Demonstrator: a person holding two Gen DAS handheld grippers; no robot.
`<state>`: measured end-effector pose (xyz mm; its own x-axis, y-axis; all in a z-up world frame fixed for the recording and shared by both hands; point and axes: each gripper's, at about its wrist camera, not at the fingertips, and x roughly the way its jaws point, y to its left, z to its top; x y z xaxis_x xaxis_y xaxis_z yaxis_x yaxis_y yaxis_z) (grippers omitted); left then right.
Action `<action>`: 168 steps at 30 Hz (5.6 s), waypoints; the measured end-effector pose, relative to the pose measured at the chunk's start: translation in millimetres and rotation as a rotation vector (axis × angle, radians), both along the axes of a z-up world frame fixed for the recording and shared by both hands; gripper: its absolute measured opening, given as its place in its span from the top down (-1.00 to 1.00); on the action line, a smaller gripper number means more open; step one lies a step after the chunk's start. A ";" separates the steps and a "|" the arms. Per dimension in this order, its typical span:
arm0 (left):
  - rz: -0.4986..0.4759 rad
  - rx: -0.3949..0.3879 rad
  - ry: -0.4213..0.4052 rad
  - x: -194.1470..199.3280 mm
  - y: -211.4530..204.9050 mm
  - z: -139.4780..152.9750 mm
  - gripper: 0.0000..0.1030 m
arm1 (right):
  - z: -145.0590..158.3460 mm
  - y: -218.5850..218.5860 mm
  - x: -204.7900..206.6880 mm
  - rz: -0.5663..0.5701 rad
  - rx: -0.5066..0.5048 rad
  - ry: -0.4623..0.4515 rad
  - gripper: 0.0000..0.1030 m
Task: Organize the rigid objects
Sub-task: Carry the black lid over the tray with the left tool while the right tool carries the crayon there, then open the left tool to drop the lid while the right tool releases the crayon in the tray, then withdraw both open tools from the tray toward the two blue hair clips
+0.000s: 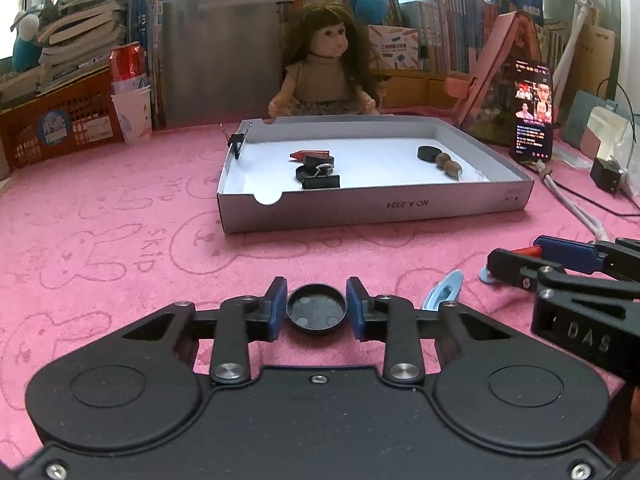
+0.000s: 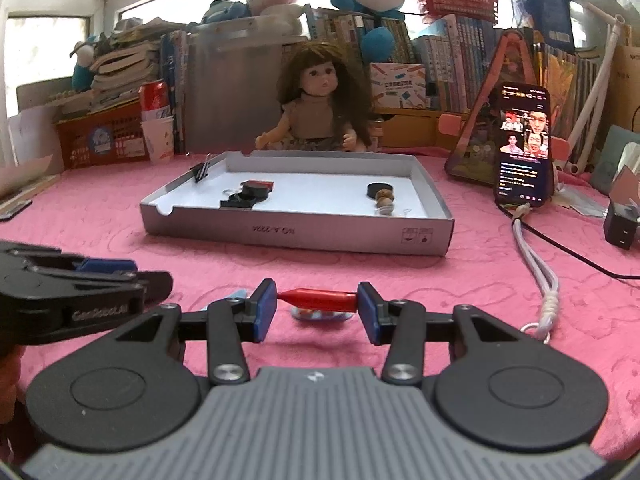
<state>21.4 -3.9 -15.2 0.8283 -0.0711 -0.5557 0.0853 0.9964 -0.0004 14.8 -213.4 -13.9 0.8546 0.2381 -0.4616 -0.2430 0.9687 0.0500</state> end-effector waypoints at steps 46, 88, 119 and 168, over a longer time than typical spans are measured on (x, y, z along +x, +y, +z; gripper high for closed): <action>0.032 -0.128 0.085 160.2 14.0 50.6 0.42 | 38.7 -38.6 151.5 -0.021 0.114 0.087 0.03; 0.083 0.004 0.231 294.8 -21.2 17.5 0.41 | 12.0 -12.7 302.1 -0.024 -0.004 0.380 -0.03; -0.007 -0.036 0.158 212.8 -13.0 58.6 -0.17 | 55.1 -9.1 226.4 0.053 -0.071 0.202 -0.69; -0.256 0.103 0.139 9.6 -31.6 10.2 -0.40 | 13.0 -38.5 37.9 0.177 -0.128 0.090 -0.76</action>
<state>31.0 -35.5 -5.1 0.7063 -0.2049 -0.6776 0.3398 0.9379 0.0706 52.7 -251.9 -1.0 0.7584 0.3153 -0.5704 -0.4098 0.9112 -0.0412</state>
